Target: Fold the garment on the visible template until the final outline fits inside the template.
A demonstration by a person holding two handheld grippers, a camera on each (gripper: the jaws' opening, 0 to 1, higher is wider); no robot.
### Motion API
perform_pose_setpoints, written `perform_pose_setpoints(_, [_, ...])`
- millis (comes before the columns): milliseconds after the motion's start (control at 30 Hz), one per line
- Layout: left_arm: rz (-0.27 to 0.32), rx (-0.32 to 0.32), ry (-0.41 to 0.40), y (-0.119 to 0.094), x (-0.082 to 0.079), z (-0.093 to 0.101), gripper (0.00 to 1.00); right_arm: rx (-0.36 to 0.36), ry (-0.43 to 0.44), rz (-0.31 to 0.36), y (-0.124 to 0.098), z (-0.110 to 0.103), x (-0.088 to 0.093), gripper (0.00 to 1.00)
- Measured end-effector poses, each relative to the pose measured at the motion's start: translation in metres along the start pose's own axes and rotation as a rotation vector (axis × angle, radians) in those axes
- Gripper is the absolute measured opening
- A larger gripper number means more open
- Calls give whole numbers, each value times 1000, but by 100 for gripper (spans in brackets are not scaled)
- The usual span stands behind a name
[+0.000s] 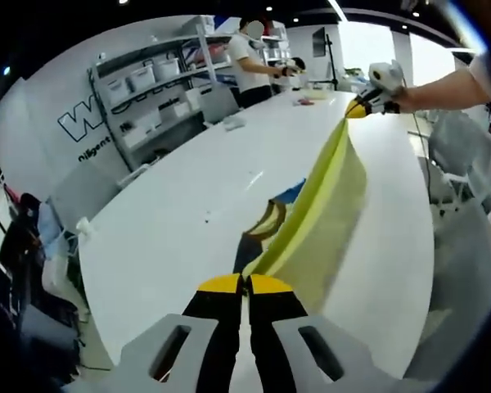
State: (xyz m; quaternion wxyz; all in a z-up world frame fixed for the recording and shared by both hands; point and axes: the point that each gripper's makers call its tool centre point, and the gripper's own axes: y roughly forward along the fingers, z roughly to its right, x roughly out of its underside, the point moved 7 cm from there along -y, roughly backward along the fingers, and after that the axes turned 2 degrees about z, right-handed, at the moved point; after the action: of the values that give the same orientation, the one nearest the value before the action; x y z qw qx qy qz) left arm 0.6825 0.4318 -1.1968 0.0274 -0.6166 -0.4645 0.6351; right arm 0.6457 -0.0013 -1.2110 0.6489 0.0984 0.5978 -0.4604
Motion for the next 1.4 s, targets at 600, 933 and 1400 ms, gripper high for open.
perform_pose_setpoints(600, [-71, -12, -133, 74, 14, -51, 1, 3, 68, -67, 74, 41, 32, 0])
perform_pose_setpoints(933, [-122, -7, -220, 112, 34, -62, 1, -7, 100, -131, 106, 52, 56, 0])
perform_pose_setpoints(1400, [-135, -49, -328, 129, 46, -72, 2, 35, 127, -194, 132, 54, 69, 0])
